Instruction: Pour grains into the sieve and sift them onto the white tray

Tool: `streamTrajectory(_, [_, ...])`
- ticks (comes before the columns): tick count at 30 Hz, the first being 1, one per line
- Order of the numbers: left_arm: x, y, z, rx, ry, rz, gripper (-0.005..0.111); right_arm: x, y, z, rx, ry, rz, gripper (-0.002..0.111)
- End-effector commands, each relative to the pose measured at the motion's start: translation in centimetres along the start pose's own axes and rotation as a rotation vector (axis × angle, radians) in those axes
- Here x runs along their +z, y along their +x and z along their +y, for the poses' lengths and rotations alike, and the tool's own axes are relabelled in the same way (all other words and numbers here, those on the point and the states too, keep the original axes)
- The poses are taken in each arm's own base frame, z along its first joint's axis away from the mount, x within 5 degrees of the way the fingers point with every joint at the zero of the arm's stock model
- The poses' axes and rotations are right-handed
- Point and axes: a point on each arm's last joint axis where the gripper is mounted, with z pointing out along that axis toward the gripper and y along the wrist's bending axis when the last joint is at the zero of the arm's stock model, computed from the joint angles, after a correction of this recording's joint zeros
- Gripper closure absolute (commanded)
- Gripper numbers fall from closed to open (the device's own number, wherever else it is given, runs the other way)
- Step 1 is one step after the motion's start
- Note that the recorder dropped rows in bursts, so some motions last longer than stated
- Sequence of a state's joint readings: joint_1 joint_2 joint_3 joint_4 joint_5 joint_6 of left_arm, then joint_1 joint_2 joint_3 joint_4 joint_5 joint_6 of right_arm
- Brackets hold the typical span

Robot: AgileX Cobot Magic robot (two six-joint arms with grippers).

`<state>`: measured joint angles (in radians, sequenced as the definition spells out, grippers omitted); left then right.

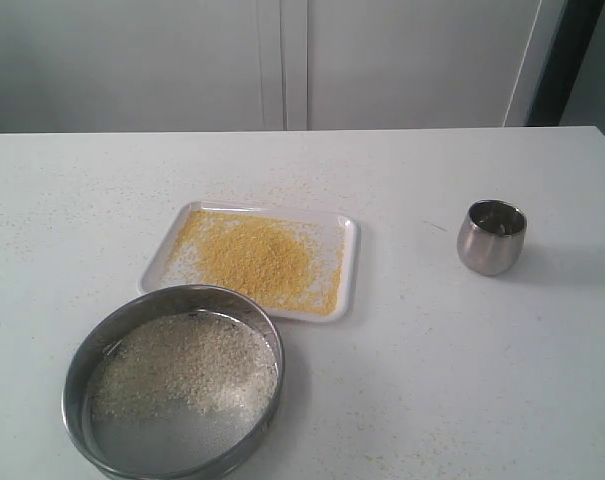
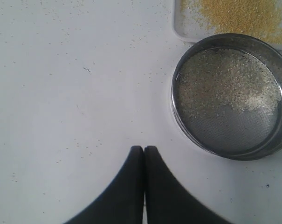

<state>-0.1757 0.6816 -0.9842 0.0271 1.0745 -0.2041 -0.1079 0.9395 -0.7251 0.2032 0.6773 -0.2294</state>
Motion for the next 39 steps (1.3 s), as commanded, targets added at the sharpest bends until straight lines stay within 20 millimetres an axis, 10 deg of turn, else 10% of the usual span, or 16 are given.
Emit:
streamTrajectory(1, [0.0, 0.3, 0.0, -0.003, 0.003, 0.011, 0.107, 0.0, 0.0, -0.1, 0.010, 0.002, -0.012, 0.108])
streamTrajectory(24, [-1.2, 1.7, 0.6, -0.033, -0.050, -0.095, 0.107, 0.0, 0.0, -0.1, 0.033, 0.002, -0.014, 0.108])
streamTrajectory(39, [3.5, 6.9, 1.3, -0.034, -0.072, -0.276, 0.107, 0.0, 0.0, -0.1, 0.033, 0.002, -0.014, 0.108])
